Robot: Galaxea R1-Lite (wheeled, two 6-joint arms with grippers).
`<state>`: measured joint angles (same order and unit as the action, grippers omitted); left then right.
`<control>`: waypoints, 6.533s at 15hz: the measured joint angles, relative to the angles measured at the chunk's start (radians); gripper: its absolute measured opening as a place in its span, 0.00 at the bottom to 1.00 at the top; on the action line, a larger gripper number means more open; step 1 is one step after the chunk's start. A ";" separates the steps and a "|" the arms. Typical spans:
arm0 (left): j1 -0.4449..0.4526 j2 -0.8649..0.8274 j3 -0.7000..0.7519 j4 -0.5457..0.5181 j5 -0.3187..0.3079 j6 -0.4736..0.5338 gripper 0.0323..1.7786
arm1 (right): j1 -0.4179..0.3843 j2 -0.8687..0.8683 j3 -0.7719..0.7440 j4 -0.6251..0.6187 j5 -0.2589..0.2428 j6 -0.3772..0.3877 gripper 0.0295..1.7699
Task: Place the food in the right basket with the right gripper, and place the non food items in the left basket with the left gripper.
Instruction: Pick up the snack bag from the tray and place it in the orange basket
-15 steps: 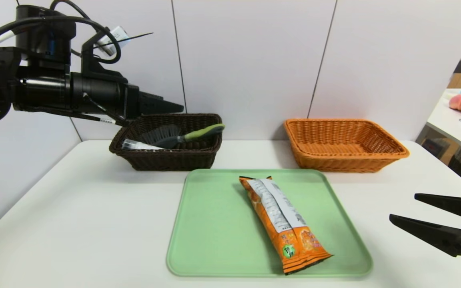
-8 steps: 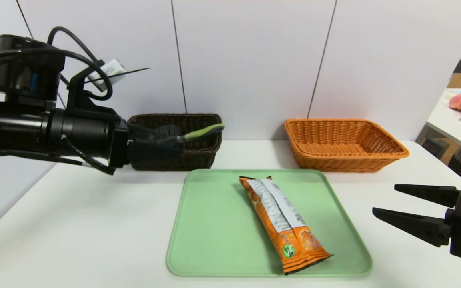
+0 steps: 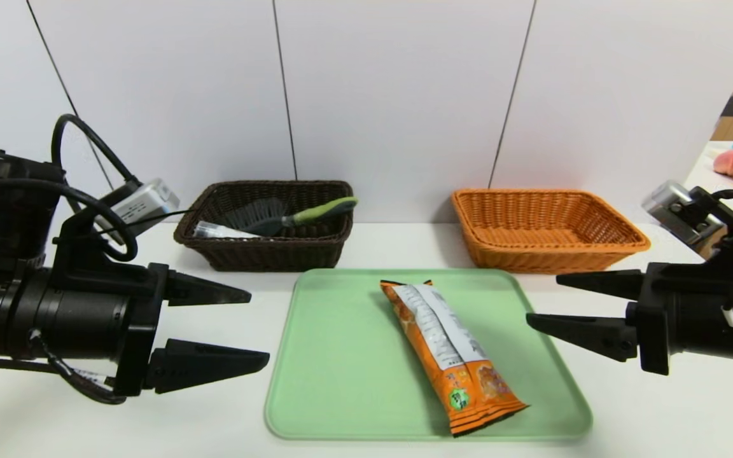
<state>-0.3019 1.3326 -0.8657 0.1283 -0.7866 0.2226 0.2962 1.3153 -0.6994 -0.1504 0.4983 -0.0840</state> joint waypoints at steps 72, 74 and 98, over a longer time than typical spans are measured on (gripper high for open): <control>-0.002 -0.064 0.045 -0.003 0.027 0.021 0.95 | 0.219 0.502 -0.868 0.606 -0.491 0.115 0.23; -0.002 -0.064 0.045 -0.004 0.027 0.022 0.95 | 0.175 0.498 -0.907 0.581 -0.489 0.149 0.23; 0.000 -0.073 0.048 -0.005 0.026 0.019 0.95 | -0.316 0.594 -0.986 0.464 -0.402 -1.086 0.22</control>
<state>-0.3021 1.2600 -0.8179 0.1236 -0.7604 0.2413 -0.0196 1.9098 -1.6855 0.3132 0.0966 -1.1704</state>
